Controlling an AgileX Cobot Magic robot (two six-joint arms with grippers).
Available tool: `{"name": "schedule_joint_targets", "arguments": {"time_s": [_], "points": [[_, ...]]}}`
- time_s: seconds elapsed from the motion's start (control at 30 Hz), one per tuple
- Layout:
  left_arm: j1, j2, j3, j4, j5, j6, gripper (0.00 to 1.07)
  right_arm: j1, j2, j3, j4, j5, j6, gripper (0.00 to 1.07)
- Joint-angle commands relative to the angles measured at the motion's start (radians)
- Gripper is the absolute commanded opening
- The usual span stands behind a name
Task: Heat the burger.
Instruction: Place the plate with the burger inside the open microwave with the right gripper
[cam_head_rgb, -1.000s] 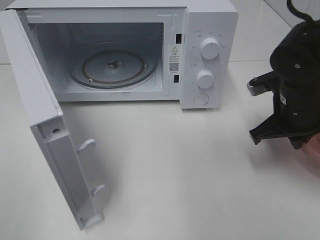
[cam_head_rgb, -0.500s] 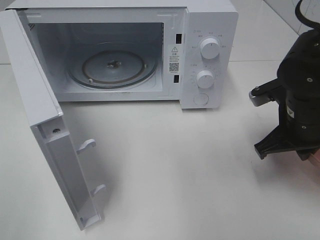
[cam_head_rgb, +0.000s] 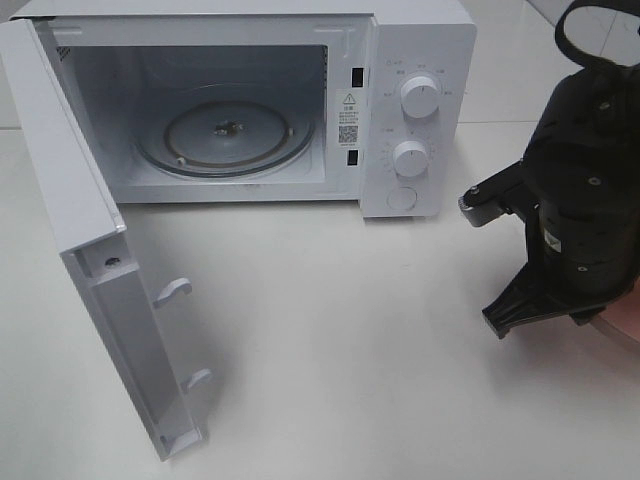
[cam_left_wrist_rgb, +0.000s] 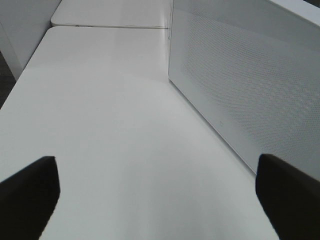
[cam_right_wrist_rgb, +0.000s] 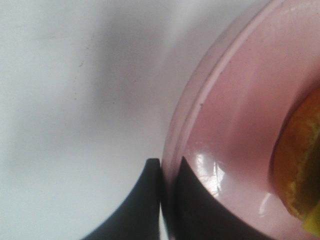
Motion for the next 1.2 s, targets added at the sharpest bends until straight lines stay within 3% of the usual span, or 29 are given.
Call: {"name": "schedule_joint_targets", "arguments": {"time_s": [0.03,0.5,1.2], "points": [[0.004,-0.022,0.004,-0.004,-0.014,-0.004,1.02,0.043,-0.029,0.004,-0.062,0.068,0.006,0.0],[0.004,-0.022,0.004,-0.004,-0.014,-0.004,1.02,0.146,-0.098,0.009,-0.076,0.098,0.006,0.0],[0.004,-0.022,0.004,-0.004,-0.014,-0.004,1.02,0.365,-0.194,0.122,-0.074,0.13,0.006,0.0]]}}
